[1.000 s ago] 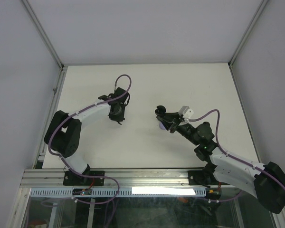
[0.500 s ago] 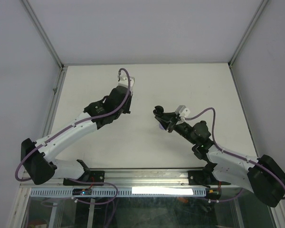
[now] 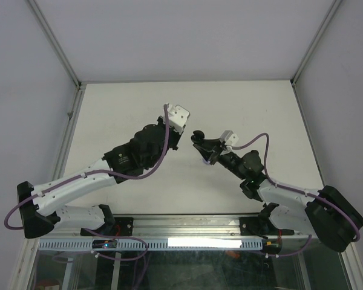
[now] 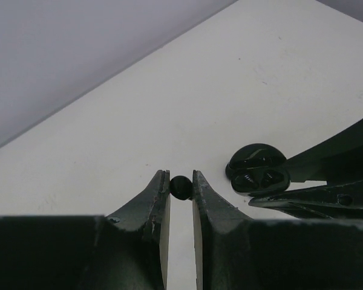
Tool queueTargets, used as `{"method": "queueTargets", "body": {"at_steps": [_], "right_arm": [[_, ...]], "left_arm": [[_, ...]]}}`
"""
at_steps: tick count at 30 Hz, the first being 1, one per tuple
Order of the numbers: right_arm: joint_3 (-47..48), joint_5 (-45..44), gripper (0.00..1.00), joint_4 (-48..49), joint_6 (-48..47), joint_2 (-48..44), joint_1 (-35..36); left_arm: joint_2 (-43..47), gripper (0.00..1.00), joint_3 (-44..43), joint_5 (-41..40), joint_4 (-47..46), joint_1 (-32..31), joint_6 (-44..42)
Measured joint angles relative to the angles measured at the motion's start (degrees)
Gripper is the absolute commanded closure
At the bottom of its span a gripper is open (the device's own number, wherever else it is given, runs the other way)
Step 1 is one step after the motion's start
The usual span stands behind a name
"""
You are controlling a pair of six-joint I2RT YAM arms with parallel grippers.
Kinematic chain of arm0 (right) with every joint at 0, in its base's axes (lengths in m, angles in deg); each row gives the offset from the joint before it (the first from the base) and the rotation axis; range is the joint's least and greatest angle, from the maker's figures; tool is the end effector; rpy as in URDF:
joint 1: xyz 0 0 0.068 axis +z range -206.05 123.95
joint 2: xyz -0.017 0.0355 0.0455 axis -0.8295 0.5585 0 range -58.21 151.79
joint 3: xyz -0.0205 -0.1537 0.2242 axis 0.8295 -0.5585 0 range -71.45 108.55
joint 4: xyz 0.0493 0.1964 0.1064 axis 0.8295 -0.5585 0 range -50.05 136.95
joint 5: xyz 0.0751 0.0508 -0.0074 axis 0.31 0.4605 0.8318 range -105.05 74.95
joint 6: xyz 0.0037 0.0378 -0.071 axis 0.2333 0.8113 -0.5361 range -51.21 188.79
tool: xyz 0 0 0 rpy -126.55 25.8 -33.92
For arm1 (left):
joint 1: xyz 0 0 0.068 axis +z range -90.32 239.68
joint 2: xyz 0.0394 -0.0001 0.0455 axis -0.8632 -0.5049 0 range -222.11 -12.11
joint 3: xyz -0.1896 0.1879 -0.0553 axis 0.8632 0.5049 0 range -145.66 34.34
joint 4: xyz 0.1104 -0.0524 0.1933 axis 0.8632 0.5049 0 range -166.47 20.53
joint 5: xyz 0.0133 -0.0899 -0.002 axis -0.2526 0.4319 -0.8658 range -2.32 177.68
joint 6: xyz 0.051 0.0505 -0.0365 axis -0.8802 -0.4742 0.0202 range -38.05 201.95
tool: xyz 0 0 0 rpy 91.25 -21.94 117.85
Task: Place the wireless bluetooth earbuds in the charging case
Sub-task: Pick up the earbud from the center of the board, then place the earbud in the charging case.
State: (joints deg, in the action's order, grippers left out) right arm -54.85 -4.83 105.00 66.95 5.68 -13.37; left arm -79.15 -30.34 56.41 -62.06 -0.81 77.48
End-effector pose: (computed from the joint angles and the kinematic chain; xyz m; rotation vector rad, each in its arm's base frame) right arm 0.1609 0.1651 0.2635 -0.6777 1.2520 0.7150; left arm 0.1580 -0.2057 0.3691 0.6455 1.7058 -0.1820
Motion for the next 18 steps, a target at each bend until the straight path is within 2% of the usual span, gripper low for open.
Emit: {"method": "queueTargets", "body": {"at_steps": [18], "right_arm": [[1.8,0.3,1.00,2.3,0.9,0.2,0.0]], "left_arm": [[-4.2,0.86,3.9,3.3,-15.4,-7.5,-20.3]]}}
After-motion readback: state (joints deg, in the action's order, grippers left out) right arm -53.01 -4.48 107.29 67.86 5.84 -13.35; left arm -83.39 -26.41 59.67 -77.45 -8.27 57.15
